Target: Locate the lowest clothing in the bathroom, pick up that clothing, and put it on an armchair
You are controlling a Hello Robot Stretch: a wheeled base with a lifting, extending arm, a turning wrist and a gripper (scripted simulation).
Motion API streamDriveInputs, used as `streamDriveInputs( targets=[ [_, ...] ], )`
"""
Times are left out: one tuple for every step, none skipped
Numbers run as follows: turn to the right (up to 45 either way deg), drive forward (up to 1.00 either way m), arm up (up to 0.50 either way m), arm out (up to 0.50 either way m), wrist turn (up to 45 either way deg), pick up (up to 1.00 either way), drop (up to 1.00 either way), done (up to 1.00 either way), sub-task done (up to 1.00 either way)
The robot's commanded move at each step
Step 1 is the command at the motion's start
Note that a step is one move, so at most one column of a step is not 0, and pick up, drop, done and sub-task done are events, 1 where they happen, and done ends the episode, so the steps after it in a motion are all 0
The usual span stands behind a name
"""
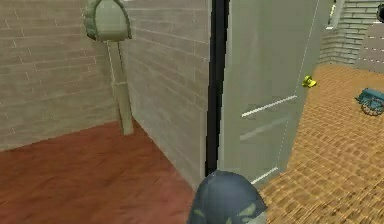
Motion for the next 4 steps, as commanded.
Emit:
streamDriveInputs(
  targets=[
    [18.0,0.00,0.00,0.00,0.0,0.00,0.00,0.00,0.00],
    [0.0,0.75,0.00,0.00,0.0,0.00,0.00,0.00,0.00],
    [39.0,0.00,0.00,0.00,0.0,0.00,0.00,0.00,0.00],
    [0.0,0.45,0.00,0.00,0.0,0.00,0.00,0.00,0.00]
  ],
)
